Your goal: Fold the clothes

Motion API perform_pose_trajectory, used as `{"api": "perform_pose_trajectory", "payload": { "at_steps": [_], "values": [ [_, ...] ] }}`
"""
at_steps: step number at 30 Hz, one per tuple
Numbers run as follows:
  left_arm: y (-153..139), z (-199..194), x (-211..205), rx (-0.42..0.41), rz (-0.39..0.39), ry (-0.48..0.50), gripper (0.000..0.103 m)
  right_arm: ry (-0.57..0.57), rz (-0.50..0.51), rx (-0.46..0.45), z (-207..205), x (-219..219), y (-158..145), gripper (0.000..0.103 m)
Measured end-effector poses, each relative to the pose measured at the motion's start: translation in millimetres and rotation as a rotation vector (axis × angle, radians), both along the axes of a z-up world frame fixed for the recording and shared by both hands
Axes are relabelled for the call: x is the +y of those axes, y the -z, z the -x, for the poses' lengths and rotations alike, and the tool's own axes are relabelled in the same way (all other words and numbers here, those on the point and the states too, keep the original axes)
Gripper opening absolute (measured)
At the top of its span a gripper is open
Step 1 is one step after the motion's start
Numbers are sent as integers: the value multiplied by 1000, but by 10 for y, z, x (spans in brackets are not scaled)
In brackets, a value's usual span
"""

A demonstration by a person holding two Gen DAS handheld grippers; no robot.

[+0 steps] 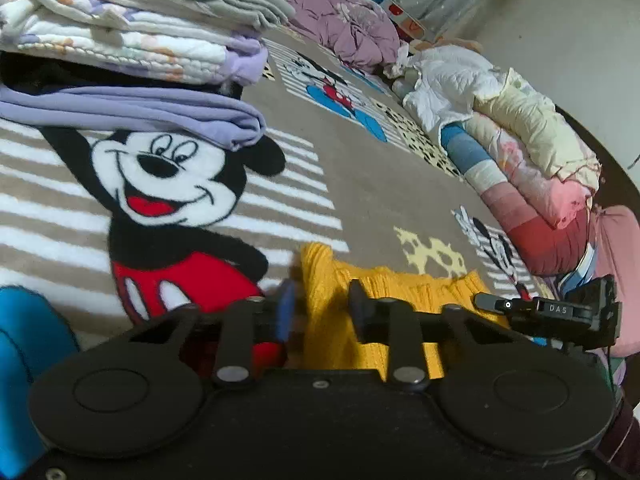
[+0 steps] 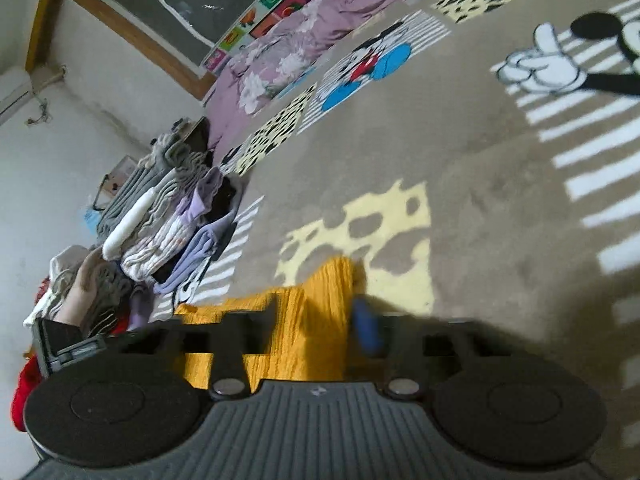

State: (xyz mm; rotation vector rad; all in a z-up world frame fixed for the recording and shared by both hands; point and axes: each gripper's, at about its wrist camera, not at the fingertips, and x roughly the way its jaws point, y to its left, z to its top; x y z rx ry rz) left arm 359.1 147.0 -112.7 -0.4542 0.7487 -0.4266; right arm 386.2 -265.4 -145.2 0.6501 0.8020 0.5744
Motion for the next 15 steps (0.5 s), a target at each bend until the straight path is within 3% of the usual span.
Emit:
{"api": "perform_pose_trajectory", "payload": {
  "at_steps": [3,6,12,15],
  "values": [
    [-24,22,10,-23,18,-5,5,-4,-6,-28,28,19,-34,11],
    [-57,38,140,-41,123,-34,5,22,-42,-59,50,-49,-112,10],
    [43,-7,314,13,329,-96,4,47,-100,-93,48,-155,-145,10],
    [114,-42,341,55,313,-131,4,77,-87,-57,19,-195,-55,10]
  ]
}}
